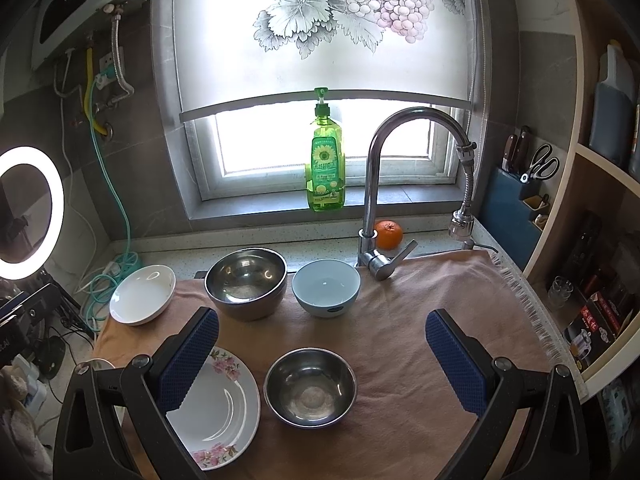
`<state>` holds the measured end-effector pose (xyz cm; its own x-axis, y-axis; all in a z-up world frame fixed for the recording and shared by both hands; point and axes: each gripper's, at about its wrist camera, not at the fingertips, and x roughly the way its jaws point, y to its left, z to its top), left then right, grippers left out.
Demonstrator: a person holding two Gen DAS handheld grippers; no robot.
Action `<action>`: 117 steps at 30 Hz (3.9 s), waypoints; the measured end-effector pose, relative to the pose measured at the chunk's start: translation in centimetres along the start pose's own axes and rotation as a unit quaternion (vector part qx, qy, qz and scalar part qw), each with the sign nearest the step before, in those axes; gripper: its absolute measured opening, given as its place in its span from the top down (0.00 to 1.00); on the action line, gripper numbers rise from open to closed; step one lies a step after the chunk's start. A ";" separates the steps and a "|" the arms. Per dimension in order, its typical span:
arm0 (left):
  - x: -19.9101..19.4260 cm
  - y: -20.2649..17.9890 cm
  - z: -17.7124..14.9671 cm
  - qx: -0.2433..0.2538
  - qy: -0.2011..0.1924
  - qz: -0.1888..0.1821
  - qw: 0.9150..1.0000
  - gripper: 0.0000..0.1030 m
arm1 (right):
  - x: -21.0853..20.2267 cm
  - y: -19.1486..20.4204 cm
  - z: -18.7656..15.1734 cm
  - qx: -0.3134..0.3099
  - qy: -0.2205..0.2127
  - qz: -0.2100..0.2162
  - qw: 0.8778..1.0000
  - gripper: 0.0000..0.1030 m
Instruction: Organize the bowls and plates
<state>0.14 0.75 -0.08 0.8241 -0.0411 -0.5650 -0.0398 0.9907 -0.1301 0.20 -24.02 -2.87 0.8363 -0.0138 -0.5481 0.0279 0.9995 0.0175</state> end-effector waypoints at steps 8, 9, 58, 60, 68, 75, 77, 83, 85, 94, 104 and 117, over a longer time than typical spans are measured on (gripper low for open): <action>0.0 -0.1 -0.1 0.001 0.000 0.000 1.000 0.13 | 0.1 0.0 -0.2 0.002 0.003 0.001 1.000 0.01; 0.0 -0.1 -0.1 0.001 0.000 0.001 1.000 0.13 | 0.1 -0.1 -0.2 0.002 0.003 0.001 1.000 0.01; 0.2 -0.4 -0.3 0.005 0.007 -0.008 1.000 0.13 | 0.0 -0.5 -0.3 0.006 0.009 -0.006 1.000 0.01; 0.3 -0.4 -0.3 0.005 0.010 -0.008 1.000 0.13 | 0.1 -0.5 -0.4 0.005 0.011 -0.006 1.000 0.01; 1.6 0.8 -0.6 -0.001 0.030 0.000 1.000 0.13 | 1.4 -0.2 -1.1 -0.001 0.031 0.007 0.999 0.01; 3.0 2.6 -1.0 -0.019 0.054 0.005 0.998 0.13 | 2.9 -0.7 -2.2 0.021 0.062 0.033 0.997 0.01; 3.6 3.2 -1.1 -0.026 0.066 0.000 0.998 0.14 | 3.3 -0.8 -2.5 0.025 0.069 0.040 0.996 0.01; 4.9 4.6 -1.6 -0.037 0.090 0.005 0.995 0.16 | 4.4 -1.3 -3.4 0.046 0.091 0.062 0.993 0.01; 5.3 4.9 -1.7 -0.038 0.097 0.005 0.995 0.18 | 4.7 -1.5 -3.7 0.051 0.097 0.063 0.992 0.01; 7.4 5.7 -2.4 -0.036 0.134 -0.012 0.990 0.32 | 5.7 -1.9 -5.1 0.076 0.116 0.081 0.987 0.12; 11.2 7.2 -4.2 -0.046 0.211 -0.046 0.975 0.56 | 7.2 -0.8 -8.1 0.090 0.173 0.114 0.974 0.37; 14.5 7.6 -5.7 -0.045 0.269 -0.071 0.960 0.69 | 8.7 0.8 -10.8 0.119 0.225 0.151 0.955 0.61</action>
<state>8.55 6.92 -13.87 0.4155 -0.2602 -0.8716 -0.0165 0.9559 -0.2933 1.58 -23.02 -16.68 0.5067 0.3426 -0.7911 -0.0093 0.9198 0.3923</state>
